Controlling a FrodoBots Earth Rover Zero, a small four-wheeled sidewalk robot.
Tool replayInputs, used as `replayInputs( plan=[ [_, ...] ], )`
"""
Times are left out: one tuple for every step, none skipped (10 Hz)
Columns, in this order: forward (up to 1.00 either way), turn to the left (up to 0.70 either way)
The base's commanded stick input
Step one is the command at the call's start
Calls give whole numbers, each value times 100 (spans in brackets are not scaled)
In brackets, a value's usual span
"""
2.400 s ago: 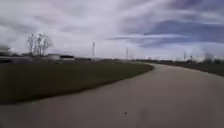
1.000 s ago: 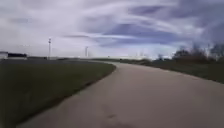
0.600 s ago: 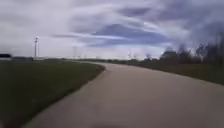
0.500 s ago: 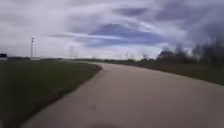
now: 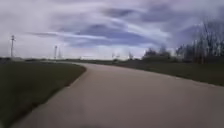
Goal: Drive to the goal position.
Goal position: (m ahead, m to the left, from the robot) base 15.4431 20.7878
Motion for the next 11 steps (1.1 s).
replayInputs(
  plan=[
    [100, 0],
    [100, 0],
    [100, 0],
    [100, 0],
    [100, 0],
    [100, 0],
    [100, 2],
    [100, 18],
    [99, 39],
    [98, 39],
    [98, 34]
  ],
)
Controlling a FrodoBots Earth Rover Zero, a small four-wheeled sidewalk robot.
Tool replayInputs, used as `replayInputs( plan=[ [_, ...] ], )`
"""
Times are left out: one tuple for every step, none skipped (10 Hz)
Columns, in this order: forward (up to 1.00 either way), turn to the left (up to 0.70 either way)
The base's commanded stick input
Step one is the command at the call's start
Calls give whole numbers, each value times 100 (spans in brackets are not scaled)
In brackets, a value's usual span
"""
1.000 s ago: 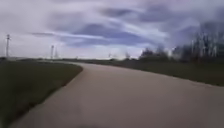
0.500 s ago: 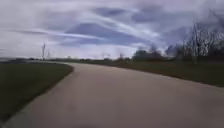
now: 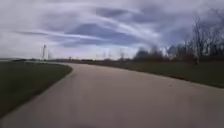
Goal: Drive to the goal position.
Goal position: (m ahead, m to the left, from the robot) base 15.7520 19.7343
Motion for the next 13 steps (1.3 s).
replayInputs(
  plan=[
    [98, 27],
    [97, 11],
    [93, 5],
    [85, 3],
    [78, 3],
    [76, 3],
    [74, 3],
    [66, 3],
    [57, 4],
    [56, 4],
    [56, 4],
    [48, 2],
    [48, 0]
  ],
)
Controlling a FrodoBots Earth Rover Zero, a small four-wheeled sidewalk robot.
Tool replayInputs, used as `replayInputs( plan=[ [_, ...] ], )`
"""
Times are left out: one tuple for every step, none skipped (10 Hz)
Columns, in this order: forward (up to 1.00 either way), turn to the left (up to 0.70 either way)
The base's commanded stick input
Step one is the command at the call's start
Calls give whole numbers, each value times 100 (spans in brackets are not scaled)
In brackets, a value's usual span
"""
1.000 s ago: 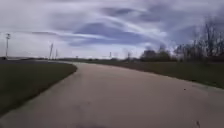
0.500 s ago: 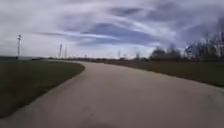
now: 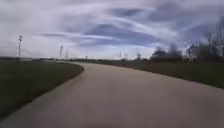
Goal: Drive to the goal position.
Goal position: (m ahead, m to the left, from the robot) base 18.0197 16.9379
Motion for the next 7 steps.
replayInputs(
  plan=[
    [47, 0],
    [45, 0],
    [38, 0],
    [37, 0],
    [51, 0],
    [64, 0],
    [91, 0]
  ],
)
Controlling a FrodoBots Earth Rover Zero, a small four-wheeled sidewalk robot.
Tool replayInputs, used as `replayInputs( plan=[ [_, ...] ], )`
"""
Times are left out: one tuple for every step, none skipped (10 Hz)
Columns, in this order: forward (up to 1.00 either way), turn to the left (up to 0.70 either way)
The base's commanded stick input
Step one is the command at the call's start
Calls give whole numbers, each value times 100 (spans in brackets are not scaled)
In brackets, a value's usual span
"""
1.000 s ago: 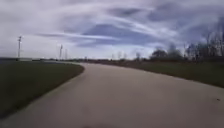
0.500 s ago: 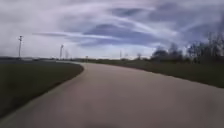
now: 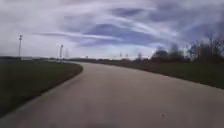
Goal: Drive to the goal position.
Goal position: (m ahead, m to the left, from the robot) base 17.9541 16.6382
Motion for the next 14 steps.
replayInputs(
  plan=[
    [98, 0],
    [100, 0],
    [100, 0],
    [100, 0],
    [100, 0],
    [100, 0],
    [100, 0],
    [100, 0],
    [100, 0],
    [100, 0],
    [100, 11],
    [100, 33],
    [100, 15],
    [100, 2]
  ],
)
